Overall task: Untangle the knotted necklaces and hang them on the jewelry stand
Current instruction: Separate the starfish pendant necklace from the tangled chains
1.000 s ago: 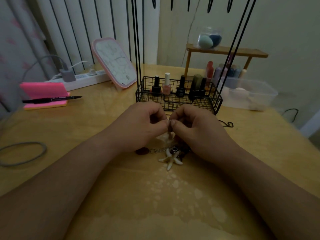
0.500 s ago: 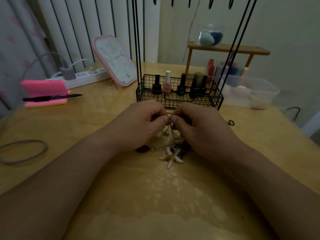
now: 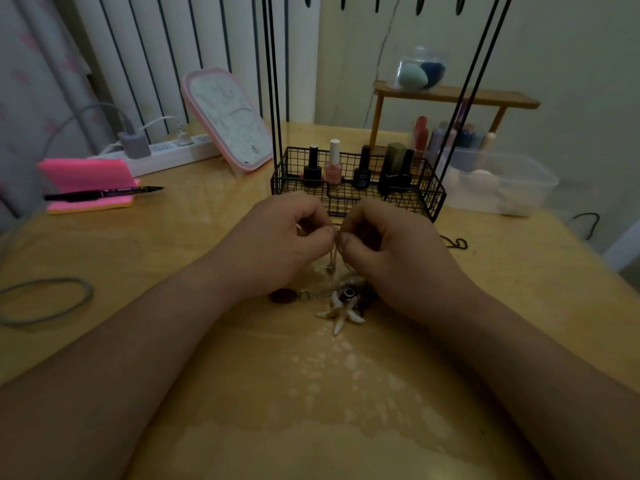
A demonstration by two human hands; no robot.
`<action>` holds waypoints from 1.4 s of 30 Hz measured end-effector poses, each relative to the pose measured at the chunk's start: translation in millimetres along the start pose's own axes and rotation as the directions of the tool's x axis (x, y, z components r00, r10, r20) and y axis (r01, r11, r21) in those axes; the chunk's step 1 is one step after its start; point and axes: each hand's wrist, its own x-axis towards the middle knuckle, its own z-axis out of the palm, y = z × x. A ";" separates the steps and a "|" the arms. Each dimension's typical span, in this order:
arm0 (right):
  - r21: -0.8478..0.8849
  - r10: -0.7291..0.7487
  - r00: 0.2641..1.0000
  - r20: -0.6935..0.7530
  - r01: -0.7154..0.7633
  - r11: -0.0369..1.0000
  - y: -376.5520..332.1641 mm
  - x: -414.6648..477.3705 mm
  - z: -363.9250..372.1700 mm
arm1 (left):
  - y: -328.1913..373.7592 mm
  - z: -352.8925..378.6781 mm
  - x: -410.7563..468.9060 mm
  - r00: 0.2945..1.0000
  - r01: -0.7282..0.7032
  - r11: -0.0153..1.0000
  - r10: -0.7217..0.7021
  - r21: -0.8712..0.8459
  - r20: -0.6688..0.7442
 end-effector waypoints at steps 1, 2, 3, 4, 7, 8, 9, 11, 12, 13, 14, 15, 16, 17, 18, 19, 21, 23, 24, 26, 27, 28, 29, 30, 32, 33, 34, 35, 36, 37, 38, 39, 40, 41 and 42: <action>0.005 0.011 1.000 0.002 -0.011 1.000 0.9 0.4 0.4 | 0.6 -0.2 -0.1 1.000 0.002 1.000 -0.002 -0.005 0.000; 0.011 0.018 1.000 0.007 -0.018 1.000 1.4 0.8 0.4 | 1.0 -0.4 -0.3 1.000 0.004 1.000 -0.004 -0.004 0.001; 0.018 0.018 1.000 0.012 -0.018 1.000 1.9 1.2 0.6 | 1.3 -0.6 -0.3 1.000 0.007 1.000 -0.007 -0.004 0.001; 0.026 0.014 1.000 0.016 -0.014 1.000 1.7 1.3 0.3 | 1.2 -0.8 -0.2 1.000 0.011 1.000 -0.011 -0.009 0.002; 0.054 0.014 1.000 0.011 -0.015 0.998 0.9 1.1 -0.1 | 0.8 -0.8 -0.4 1.000 0.014 0.999 -0.014 -0.037 0.012; 0.066 0.018 1.000 0.007 -0.019 0.998 0.7 1.0 -0.4 | 0.7 -0.7 -0.4 1.000 0.010 0.999 -0.009 -0.041 0.013; 0.076 0.022 1.000 0.004 -0.023 0.997 0.5 1.1 -0.4 | 0.9 -0.4 -0.5 1.000 0.005 0.999 -0.005 -0.042 0.014; 0.087 0.027 1.000 0.003 -0.028 0.996 -0.5 1.1 -0.4 | 1.7 -0.2 -0.6 1.000 0.004 0.999 -0.003 -0.049 0.022; 0.089 0.027 1.000 0.005 -0.027 0.996 -1.5 1.1 -0.5 | 1.8 -0.4 -0.6 1.000 0.010 0.999 -0.009 -0.054 0.028; 0.098 0.029 1.000 0.007 -0.029 0.995 -2.1 1.0 -0.2 | 2.1 -0.6 -0.8 0.999 0.016 0.998 -0.014 -0.056 0.034; 0.114 0.036 0.999 0.009 -0.036 0.993 -3.5 0.9 -0.5 | 1.9 -0.9 -0.7 0.999 0.021 0.998 -0.019 -0.055 0.036; 0.135 0.049 0.999 0.011 -0.050 0.990 -4.3 1.0 -0.9 | 2.2 -1.4 -0.7 0.999 0.025 0.998 -0.023 -0.059 0.035; 0.162 0.071 0.997 0.016 -0.073 0.984 -5.3 1.1 -1.8 | 2.7 -2.1 -0.6 0.999 0.031 0.997 -0.029 -0.067 0.033; 0.196 0.105 0.994 0.023 -0.107 0.975 -5.5 1.8 -3.0 | 3.7 -3.1 -0.3 0.999 0.039 0.996 -0.036 -0.084 0.034; 0.236 0.145 0.989 0.036 -0.150 0.960 -5.8 2.4 -4.2 | 5.3 -4.0 -0.2 0.998 0.049 0.992 -0.044 -0.114 0.043; 0.282 0.185 0.981 0.053 -0.193 0.940 -5.0 3.0 -5.3 | 7.2 -4.6 -0.4 0.997 0.064 0.986 -0.055 -0.155 0.062; 0.398 0.251 0.963 0.101 -0.270 0.877 -4.0 3.9 -7.6 | 10.4 -5.0 -1.0 0.992 0.102 0.968 -0.081 -0.231 0.098; 0.545 0.293 0.940 0.176 -0.341 0.766 -4.2 5.6 -8.8 | 11.6 -5.2 -1.2 0.988 0.136 0.950 -0.110 -0.280 0.107; 0.609 0.312 0.925 0.219 -0.379 0.697 -4.9 6.1 -9.2 | 11.1 -5.0 -0.7 0.987 0.145 0.945 -0.120 -0.294 0.104; 0.647 0.335 0.904 0.266 -0.426 0.632 -4.3 7.3 -9.2 | 10.0 -5.4 0.3 0.989 0.143 0.946 -0.124 -0.292 0.082; 0.631 0.335 0.903 0.270 -0.429 0.647 -3.2 7.7 -9.3 | 9.6 -5.7 0.8 0.991 0.132 0.950 -0.118 -0.282 0.065; 0.607 0.328 0.906 0.268 -0.423 0.673 -2.3 8.1 -9.1 | 9.3 -6.2 1.3 0.993 0.118 0.956 -0.108 -0.269 0.051; 0.578 0.317 0.912 0.262 -0.411 0.705 -1.3 8.2 -9.2 | 9.2 -6.4 1.5 0.994 0.104 0.960 -0.096 -0.259 0.043; 0.546 0.304 0.919 0.250 -0.393 0.740 -1.2 7.9 -9.6 | 9.2 -6.5 1.5 0.996 0.093 0.964 -0.086 -0.251 0.037; 0.470 0.267 0.940 0.214 -0.339 0.815 -1.5 7.0 -9.7 | 9.1 -7.5 1.3 0.997 0.074 0.967 -0.072 -0.245 0.020; 0.426 0.242 0.950 0.196 -0.304 0.852 -1.7 6.3 -9.4 | 9.1 -8.5 1.2 0.998 0.061 0.968 -0.062 -0.242 0.006; 0.385 0.217 0.960 0.178 -0.271 0.882 -1.8 5.9 -8.9 | 9.2 -9.4 1.0 0.999 0.043 0.971 -0.046 -0.233 -0.009; 0.352 0.197 0.967 0.162 -0.243 0.904 -1.6 5.6 -8.3 | 9.2 -10.4 1.0 0.999 0.022 0.976 -0.027 -0.217 -0.023; 0.331 0.184 0.972 0.148 -0.224 0.917 -1.5 5.4 -7.5 | 9.2 -11.1 0.9 1.000 0.002 0.980 -0.008 -0.197 -0.031; 0.319 0.176 0.975 0.135 -0.211 0.924 -1.4 5.1 -7.1 | 9.2 -12.1 0.7 0.999 -0.012 0.983 0.006 -0.181 -0.031; 0.311 0.171 0.978 0.122 -0.201 0.929 -1.2 5.3 -6.6 | 9.4 -13.0 0.4 1.000 -0.020 0.985 0.016 -0.171 -0.025; 0.303 0.167 0.980 0.109 -0.193 0.933 -1.1 5.2 -6.5 | 9.6 -13.6 -0.2 1.000 -0.024 0.987 0.022 -0.162 -0.012; 0.293 0.164 0.982 0.097 -0.185 0.938 -0.7 5.2 -6.3 | 9.7 -13.9 -0.9 1.000 -0.022 0.989 0.024 -0.148 0.007; 0.280 0.157 0.984 0.086 -0.175 0.944 -0.5 5.1 -6.1 | 9.7 -14.0 -1.4 0.999 -0.017 0.991 0.021 -0.132 0.028; 0.267 0.149 0.986 0.077 -0.164 0.949 -0.3 5.1 -6.1 | 9.6 -13.4 -1.9 0.999 -0.014 0.993 0.020 -0.115 0.044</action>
